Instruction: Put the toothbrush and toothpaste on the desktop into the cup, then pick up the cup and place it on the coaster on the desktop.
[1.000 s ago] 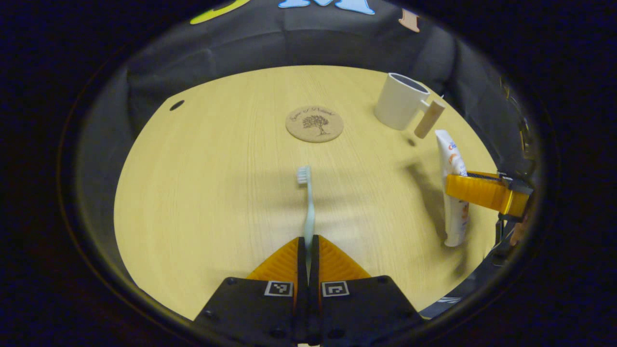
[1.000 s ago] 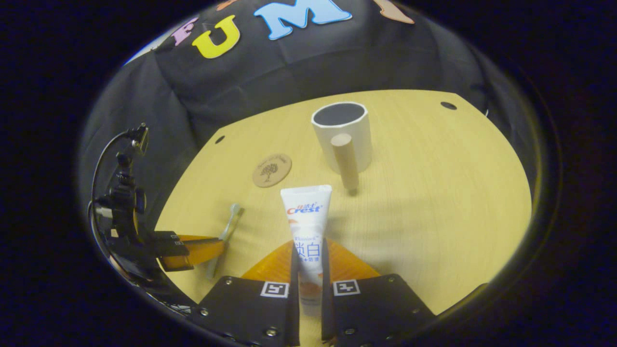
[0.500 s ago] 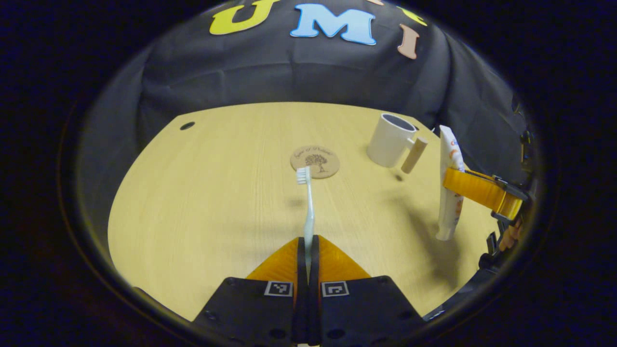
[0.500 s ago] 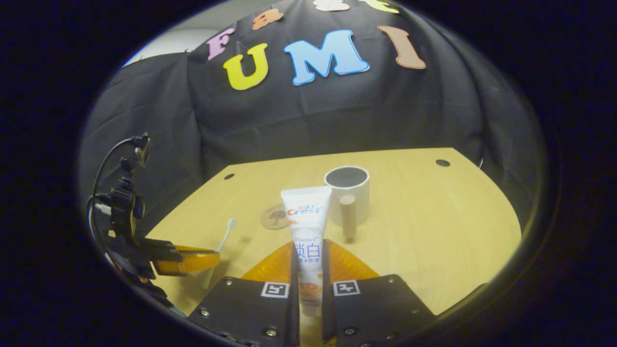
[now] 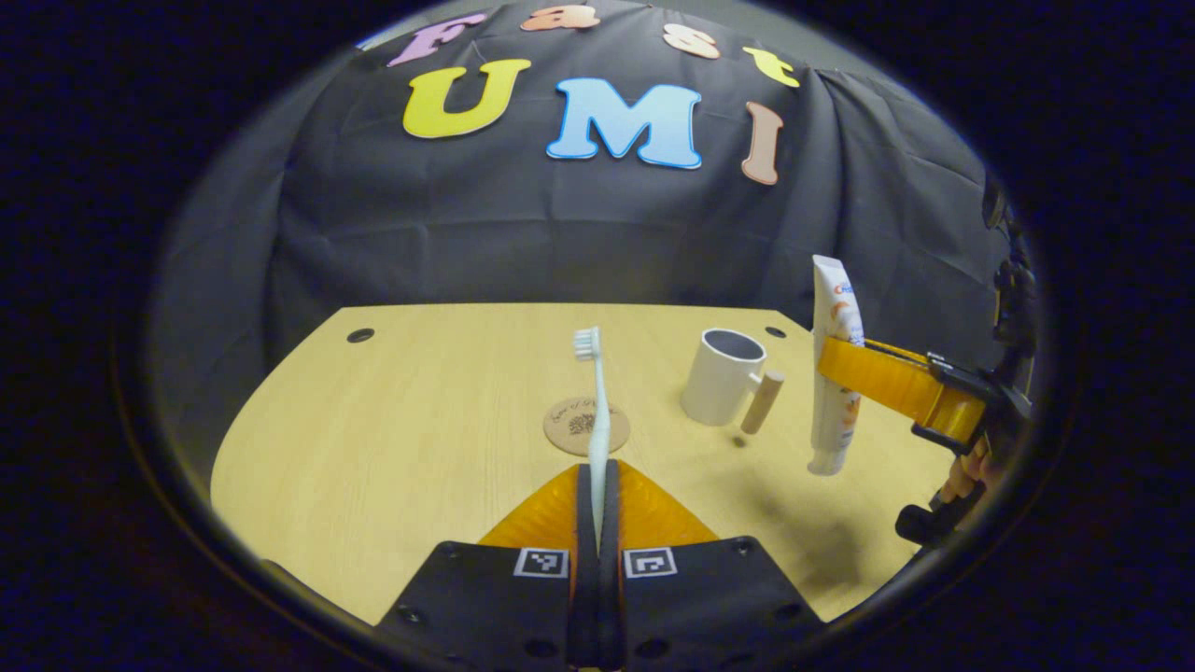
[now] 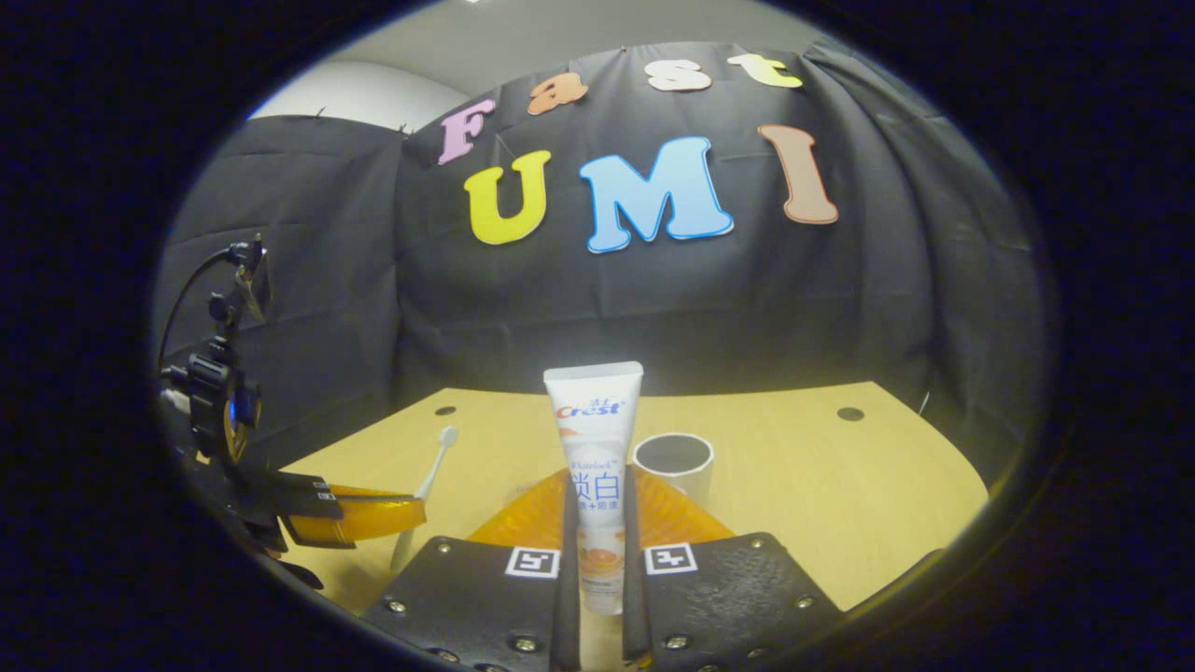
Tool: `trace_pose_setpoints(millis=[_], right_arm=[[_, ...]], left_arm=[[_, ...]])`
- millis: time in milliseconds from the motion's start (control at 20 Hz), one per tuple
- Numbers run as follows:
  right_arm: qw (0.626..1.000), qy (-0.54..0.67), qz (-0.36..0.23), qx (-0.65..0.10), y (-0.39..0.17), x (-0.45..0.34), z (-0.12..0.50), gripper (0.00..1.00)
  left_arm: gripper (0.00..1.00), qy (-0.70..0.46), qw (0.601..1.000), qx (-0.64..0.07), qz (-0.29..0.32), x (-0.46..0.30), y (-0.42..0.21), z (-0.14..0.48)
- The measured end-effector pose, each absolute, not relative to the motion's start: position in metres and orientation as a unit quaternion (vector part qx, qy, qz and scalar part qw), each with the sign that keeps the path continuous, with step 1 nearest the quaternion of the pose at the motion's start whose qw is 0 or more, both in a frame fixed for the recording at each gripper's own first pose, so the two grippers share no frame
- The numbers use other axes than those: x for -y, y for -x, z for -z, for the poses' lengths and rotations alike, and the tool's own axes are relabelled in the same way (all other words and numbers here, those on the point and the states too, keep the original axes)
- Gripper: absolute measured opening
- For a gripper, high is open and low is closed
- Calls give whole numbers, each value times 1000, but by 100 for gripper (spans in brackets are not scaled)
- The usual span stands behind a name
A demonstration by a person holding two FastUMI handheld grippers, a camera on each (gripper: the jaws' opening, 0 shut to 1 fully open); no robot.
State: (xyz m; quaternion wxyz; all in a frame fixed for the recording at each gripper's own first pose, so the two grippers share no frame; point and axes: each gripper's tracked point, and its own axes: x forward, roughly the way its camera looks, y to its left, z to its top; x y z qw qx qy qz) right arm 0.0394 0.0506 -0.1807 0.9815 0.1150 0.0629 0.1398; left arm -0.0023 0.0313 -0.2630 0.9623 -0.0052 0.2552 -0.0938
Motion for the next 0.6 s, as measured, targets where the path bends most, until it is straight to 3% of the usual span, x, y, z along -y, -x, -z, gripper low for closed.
trace_pose_setpoints(millis=[600], right_arm=[[984,-118,-122,44,-37,-39,155,18]], left_arm=[[7,2,987,-113,115,-4,-61,192]])
